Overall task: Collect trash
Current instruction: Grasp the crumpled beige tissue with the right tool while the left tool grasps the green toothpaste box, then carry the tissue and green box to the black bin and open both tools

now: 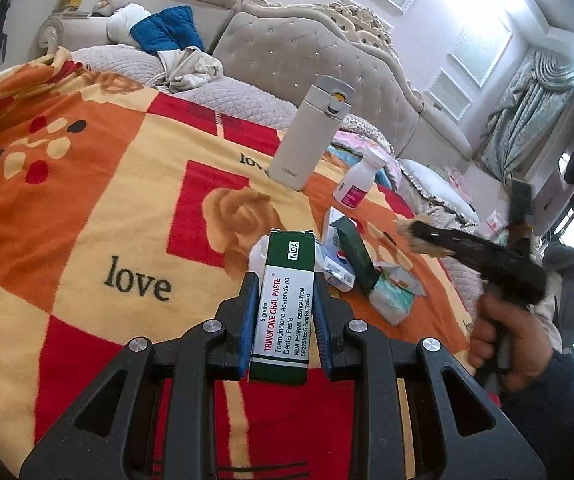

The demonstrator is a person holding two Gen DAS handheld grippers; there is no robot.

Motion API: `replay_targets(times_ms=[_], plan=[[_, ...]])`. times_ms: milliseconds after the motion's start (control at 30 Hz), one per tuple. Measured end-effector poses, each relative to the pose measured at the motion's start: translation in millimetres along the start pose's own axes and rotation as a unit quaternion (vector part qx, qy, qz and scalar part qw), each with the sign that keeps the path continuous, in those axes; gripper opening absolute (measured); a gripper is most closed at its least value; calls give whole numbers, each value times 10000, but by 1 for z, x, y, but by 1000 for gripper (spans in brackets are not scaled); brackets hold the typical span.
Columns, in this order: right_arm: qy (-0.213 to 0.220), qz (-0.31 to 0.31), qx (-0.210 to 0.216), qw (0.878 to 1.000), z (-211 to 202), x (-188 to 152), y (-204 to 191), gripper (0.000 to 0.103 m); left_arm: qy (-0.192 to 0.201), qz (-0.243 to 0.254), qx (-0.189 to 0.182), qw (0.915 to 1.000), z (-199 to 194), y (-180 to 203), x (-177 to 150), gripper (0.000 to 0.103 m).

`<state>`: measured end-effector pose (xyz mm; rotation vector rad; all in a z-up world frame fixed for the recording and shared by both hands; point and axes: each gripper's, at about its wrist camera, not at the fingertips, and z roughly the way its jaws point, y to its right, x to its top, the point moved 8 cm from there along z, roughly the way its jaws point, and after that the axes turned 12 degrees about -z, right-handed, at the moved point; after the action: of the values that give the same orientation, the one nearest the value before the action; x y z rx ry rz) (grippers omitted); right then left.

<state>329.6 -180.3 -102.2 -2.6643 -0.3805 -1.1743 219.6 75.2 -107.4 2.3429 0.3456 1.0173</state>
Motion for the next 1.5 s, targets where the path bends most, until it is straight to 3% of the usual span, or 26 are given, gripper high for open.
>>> replay_targets(times_ms=[133,300,467,600,767,867,967,1200,1333,1500], plan=[[163,-44,133,9998,-43,-14,2,27,-41,266,-60,9996,-1,15,-9,24],[577,204,252,9978,-115,-62,21,27,-110,692,-125,9975,0,47,-31,24],[759,311,-213,9964,-162,-118,49,27,-259,1109,-231,9932,9,84,-59,24],[722,750,-536,9931,-185,-161,87,27,-391,1359,-222,9897,18,104,-84,24],[941,926,-715,9887,-219,-175,117,27,-675,1555,-285,9851,28,127,-126,24],[989,1035,-890,9857,-231,-183,131,27,-921,1858,49,9783,43,143,-153,24],[965,1160,-1129,9821,-240,-192,148,27,-1004,1985,36,9749,50,174,-173,24],[787,1868,-1931,9600,-264,-227,206,27,-1240,2541,-417,9583,71,271,-213,24],[695,2319,-2134,9465,-275,-250,236,27,-1398,2800,-532,9483,89,311,-234,24],[538,2533,-2143,9418,-276,-267,256,27,-1677,2995,-720,9365,114,352,-257,24]])
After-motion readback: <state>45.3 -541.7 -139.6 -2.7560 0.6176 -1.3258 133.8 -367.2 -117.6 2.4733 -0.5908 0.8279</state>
